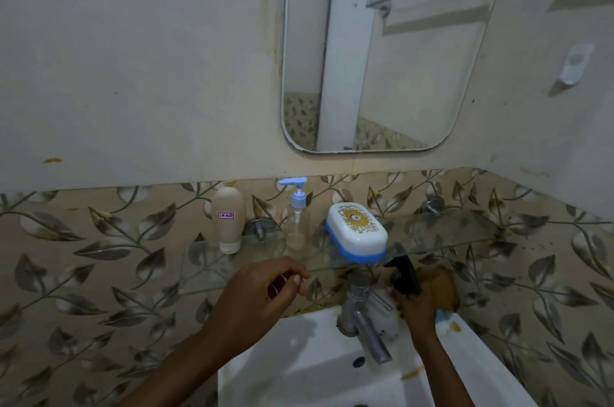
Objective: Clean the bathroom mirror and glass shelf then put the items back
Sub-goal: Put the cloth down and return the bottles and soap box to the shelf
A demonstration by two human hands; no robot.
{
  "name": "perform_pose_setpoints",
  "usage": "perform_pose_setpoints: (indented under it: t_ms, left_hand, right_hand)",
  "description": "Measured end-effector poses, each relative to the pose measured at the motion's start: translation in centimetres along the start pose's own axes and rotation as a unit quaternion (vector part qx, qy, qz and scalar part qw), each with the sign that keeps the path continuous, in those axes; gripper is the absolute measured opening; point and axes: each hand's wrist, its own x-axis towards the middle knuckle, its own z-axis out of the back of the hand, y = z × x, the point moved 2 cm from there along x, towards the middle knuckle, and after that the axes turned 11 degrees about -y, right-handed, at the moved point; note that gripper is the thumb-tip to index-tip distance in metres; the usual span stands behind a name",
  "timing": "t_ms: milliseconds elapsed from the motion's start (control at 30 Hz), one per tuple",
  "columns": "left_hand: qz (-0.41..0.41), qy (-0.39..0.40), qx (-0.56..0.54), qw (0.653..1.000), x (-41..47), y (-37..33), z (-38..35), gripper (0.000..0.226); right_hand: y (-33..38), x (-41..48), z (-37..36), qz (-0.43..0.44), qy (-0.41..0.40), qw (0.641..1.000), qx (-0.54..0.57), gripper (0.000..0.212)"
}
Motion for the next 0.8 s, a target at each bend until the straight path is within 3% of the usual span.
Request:
perform_pose_setpoints:
  t_ms: [100,233,333,467,633,733,800]
  left_hand:
    - [-0.005,0.012,-0.011,1.000,0.4,-0.3,-0.5,0.017]
    - [-0.011,0.030,-0.021,0.999,0.6,-0.6,-1.3,0.018]
    - [-0.014,0.027,-0.034,0.999,0.8,-0.9,-1.7,0.017]
    - [-0.017,0.025,-0.044,0.999,0.9,-0.9,-1.6,0.019]
    - [-0.011,0.018,-0.043,0.999,1.3,-0.6,-0.9,0.023]
    - [-0.018,0.014,-0.029,0.999,1.9,-0.6,-0.6,0.022]
    - [-0.017,0.011,-0.023,1.000,2.3,-0.7,-0.4,0.021]
  right_hand:
    - [0.0,-1.0,2.2,-0.044,-0.011,0.999,0.004,0.046]
    - [1.5,-3.0,6.1,-0.058,-0.047,0.996,-0.056,0.027]
    - [3.8,-3.3,9.0,-0.057,-0.066,0.994,-0.059,0.032]
    - [8.6,-2.6,12.3,-0.021,-0.117,0.993,-0.020,0.037]
    - [14.6,-0.1,14.7,0.058,-0.161,0.983,0.058,0.022]
    - [16.7,2.8,15.1,0.103,-0.150,0.982,0.050,0.052]
    - [19.1,4.4,14.3,0.131,-0.142,0.979,0.063,0.051]
